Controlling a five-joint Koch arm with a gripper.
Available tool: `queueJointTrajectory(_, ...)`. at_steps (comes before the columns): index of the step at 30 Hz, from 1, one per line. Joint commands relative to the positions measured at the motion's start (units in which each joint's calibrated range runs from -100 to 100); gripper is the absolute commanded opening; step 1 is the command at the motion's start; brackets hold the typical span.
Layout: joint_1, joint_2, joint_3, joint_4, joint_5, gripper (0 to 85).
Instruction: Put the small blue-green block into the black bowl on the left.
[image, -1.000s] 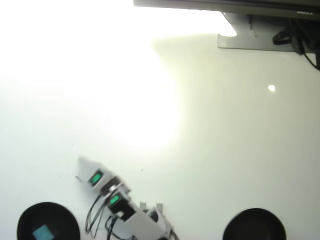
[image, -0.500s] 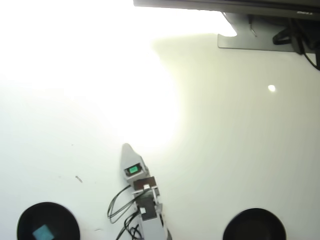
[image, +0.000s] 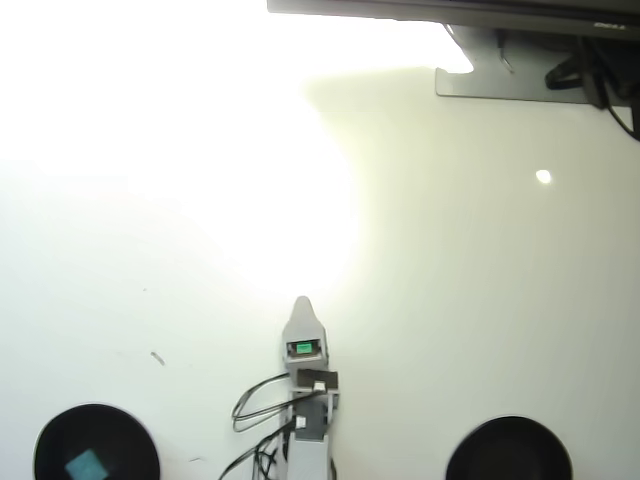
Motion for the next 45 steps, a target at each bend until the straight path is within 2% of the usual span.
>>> queueJointTrajectory(1, -0.4, -1.2, -4.2, 10.8, -0.1, 40.6)
queueJointTrajectory(8, 1.2, -1.2, -17.7, 26.6, -0.1, 43.2)
queueJointTrajectory(14, 1.2, -1.1, -19.0, 25.7, 0.5, 47.6)
queueJointTrajectory(17, 1.7, -1.0, -20.6, 25.3, 4.0, 47.6)
queueJointTrajectory(20, 2.9, -1.1, -21.2, 25.3, 5.9, 47.6)
queueJointTrajectory(45, 2.4, -0.6, -23.5, 22.4, 6.6, 48.0)
